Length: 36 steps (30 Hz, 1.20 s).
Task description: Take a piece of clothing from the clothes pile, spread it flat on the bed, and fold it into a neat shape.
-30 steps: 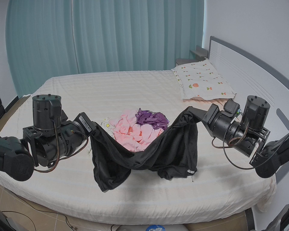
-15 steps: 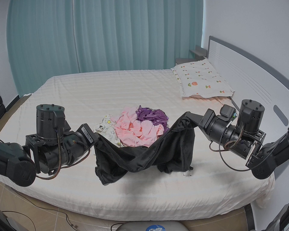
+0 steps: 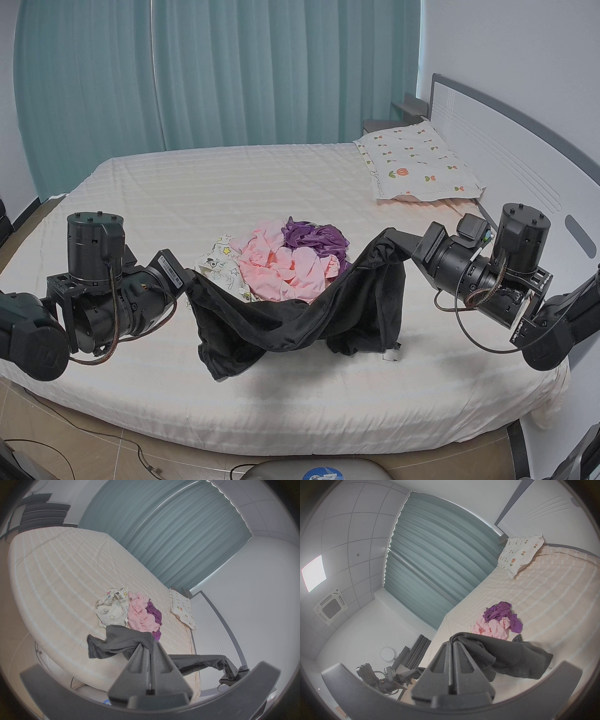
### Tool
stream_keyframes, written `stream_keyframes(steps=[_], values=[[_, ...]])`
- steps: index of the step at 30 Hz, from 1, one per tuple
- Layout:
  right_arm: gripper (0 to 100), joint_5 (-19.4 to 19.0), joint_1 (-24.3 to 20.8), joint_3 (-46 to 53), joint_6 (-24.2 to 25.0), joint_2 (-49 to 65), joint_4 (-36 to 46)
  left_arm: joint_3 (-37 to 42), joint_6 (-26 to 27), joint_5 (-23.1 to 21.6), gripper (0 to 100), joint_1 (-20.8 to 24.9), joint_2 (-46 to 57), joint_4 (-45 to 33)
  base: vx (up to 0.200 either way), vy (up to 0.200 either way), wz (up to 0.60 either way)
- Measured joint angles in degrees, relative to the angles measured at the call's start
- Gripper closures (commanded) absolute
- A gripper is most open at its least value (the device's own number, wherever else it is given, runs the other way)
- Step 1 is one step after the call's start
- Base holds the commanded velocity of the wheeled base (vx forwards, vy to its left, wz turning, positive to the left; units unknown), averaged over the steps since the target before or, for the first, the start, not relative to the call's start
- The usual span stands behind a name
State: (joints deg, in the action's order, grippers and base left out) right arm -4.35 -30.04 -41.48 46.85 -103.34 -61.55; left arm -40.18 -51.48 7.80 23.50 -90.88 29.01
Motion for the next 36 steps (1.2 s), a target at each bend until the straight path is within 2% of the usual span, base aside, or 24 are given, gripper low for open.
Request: stream_keyframes(steps=[16, 36], values=[[100, 0.01, -0.41, -1.32, -0.24, 0.15, -2.33, -0.24, -0.06, -0.01, 100, -1.45, 1.58, -0.09, 0.0, 0.2, 0.0], [100, 0.09, -4.66, -3.58, -1.0, 0.15, -4.46, -1.52, -2.06, -0.17, 100, -1.65, 2.65, 0.05, 0.0, 0.2, 0.0]])
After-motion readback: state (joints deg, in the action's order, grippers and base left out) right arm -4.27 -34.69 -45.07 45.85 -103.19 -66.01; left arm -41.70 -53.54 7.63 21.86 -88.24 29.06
